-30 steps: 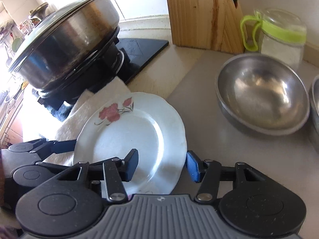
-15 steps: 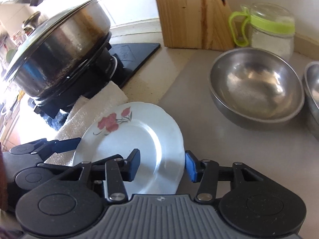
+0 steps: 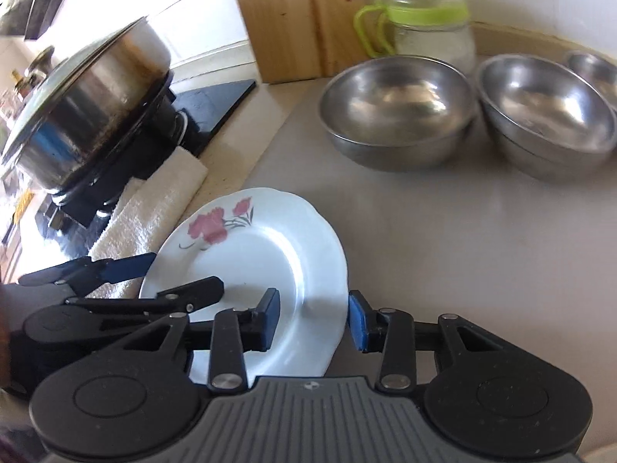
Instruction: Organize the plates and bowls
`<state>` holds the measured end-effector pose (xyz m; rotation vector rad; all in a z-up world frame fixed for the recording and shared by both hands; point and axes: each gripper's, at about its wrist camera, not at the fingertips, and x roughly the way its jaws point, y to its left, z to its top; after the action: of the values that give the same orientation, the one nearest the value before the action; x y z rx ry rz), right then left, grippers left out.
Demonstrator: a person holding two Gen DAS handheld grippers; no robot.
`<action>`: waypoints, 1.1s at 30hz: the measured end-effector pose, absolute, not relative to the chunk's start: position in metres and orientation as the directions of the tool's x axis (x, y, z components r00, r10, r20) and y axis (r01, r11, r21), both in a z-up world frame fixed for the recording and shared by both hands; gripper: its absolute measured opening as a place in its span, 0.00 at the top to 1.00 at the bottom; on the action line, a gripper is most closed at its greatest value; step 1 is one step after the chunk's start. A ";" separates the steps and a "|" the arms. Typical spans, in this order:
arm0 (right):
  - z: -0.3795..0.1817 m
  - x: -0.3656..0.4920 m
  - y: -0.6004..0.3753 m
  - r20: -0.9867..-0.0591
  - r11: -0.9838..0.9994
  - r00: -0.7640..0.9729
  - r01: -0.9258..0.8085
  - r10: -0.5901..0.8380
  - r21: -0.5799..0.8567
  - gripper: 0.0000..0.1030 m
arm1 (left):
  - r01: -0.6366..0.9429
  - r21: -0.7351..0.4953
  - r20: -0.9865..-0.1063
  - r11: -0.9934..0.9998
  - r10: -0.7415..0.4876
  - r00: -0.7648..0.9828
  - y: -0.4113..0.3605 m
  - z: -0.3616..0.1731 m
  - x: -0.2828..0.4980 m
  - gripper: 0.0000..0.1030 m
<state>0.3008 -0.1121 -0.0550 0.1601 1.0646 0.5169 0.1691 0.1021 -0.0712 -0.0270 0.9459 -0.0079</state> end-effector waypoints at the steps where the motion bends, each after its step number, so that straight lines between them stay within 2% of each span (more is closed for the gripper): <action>1: -0.055 0.299 -0.114 -0.791 0.870 0.380 -0.323 0.480 0.373 0.60 | 0.004 -0.024 -0.811 1.000 -0.022 0.585 0.102 -0.071 0.169 0.19; 6: -0.056 0.293 -0.114 -0.785 0.876 0.402 -0.317 0.471 0.363 0.57 | 0.016 -0.059 -0.812 0.998 -0.057 0.581 0.116 -0.075 0.162 0.14; 10: -0.055 0.287 -0.106 -0.784 0.890 0.433 -0.316 0.445 0.330 0.55 | 0.039 -0.109 -0.813 0.993 -0.112 0.571 0.113 -0.077 0.162 0.15; 18: -0.053 0.281 -0.120 -0.774 0.892 0.444 -0.235 0.452 0.386 0.57 | 0.025 -0.104 -0.817 0.994 -0.099 0.568 0.110 -0.073 0.161 0.20; 33: -0.038 0.257 -0.180 -0.733 0.882 0.504 -0.149 0.457 0.447 0.57 | 0.094 -0.089 -0.792 0.992 -0.127 0.598 0.059 -0.054 0.157 0.21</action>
<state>0.2571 -0.1805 -0.0381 0.3485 0.9792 0.3741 0.1573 0.0593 -0.0539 -0.0389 0.9215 -0.1286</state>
